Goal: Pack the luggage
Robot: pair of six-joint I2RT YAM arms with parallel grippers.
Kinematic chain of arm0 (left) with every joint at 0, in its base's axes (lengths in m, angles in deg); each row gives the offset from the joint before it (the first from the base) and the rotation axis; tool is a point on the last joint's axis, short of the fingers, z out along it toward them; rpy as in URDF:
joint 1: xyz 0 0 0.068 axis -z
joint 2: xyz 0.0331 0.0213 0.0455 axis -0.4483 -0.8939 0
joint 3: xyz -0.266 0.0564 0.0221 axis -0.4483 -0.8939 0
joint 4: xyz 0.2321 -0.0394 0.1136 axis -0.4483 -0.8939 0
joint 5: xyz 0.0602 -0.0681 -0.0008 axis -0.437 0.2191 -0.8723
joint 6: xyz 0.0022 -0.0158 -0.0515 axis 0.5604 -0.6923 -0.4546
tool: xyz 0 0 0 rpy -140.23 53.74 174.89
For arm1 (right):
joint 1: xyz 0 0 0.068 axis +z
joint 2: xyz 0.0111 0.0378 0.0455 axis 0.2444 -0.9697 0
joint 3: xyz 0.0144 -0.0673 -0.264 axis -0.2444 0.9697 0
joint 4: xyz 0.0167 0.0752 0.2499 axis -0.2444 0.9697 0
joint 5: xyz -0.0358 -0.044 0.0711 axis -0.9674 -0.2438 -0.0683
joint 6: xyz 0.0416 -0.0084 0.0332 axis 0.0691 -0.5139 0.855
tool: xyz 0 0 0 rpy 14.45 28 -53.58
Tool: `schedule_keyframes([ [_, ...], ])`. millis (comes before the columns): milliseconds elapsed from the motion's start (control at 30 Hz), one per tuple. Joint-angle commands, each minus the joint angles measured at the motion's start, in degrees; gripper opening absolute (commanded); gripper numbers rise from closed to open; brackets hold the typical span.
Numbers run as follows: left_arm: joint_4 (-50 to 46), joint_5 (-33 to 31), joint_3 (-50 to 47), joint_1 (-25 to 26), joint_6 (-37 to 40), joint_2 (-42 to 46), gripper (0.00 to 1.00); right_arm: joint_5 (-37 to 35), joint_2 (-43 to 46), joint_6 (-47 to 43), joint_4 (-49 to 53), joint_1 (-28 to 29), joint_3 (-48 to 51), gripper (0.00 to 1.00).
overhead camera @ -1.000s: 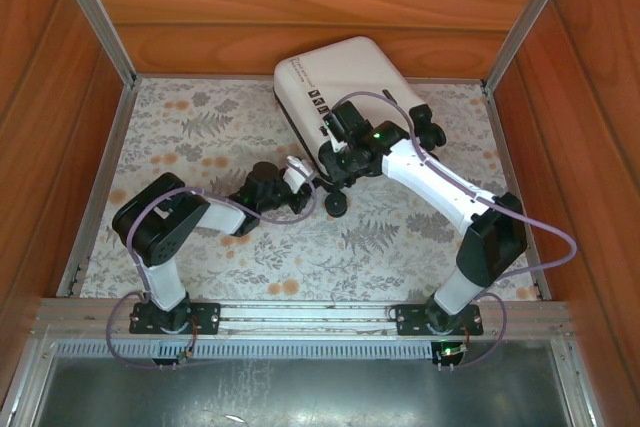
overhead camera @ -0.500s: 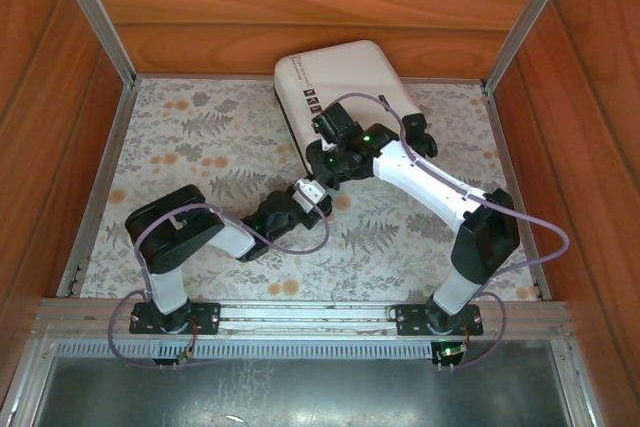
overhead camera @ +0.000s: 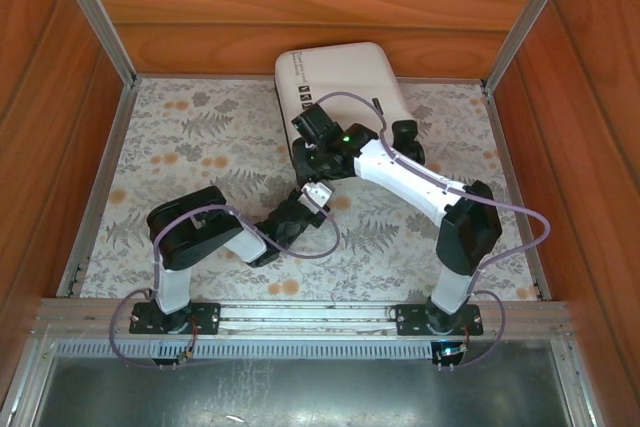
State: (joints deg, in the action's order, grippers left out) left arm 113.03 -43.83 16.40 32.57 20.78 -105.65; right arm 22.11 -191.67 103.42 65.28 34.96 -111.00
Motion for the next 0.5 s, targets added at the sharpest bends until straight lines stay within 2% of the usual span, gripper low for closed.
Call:
schedule_keyframes([
  [0, 5.11, 7.77, 3.15, 5.84, 1.76, -1.26, 0.0, 5.25, -2.99, -1.13, -15.27, 1.26, -2.44, 0.01],
  [67, 5.2, 6.4, 3.81, 5.84, 1.48, -2.0, 0.0, 5.7, -2.91, -1.65, -14.09, 1.24, -2.89, 0.09],
  [167, 5.2, 5.48, 4.62, 5.9, 1.44, -2.64, 0.0, 6.27, -2.23, -3.56, -11.58, 1.26, -3.68, 0.41],
  [200, 5.2, 5.26, 4.79, 5.9, 1.35, -2.6, 0.0, 6.14, -2.03, -5.19, -9.65, 1.26, -4.67, 0.48],
  [300, 5.2, 4.59, 4.89, 5.89, 1.26, -2.4, 0.0, 2.03, -1.87, -11.52, 0.87, 1.25, -9.12, 0.58],
  [400, 5.2, 3.81, 4.73, 5.85, 1.1, -2.47, 0.0, -7.75, 0.06, -15.87, 11.71, 1.15, -11.25, 0.64],
  [467, 5.2, 3.24, 4.72, 5.89, 0.76, -2.64, 0.0, -12.89, 3.31, -16.53, 15.46, 0.72, -10.07, 0.69],
])
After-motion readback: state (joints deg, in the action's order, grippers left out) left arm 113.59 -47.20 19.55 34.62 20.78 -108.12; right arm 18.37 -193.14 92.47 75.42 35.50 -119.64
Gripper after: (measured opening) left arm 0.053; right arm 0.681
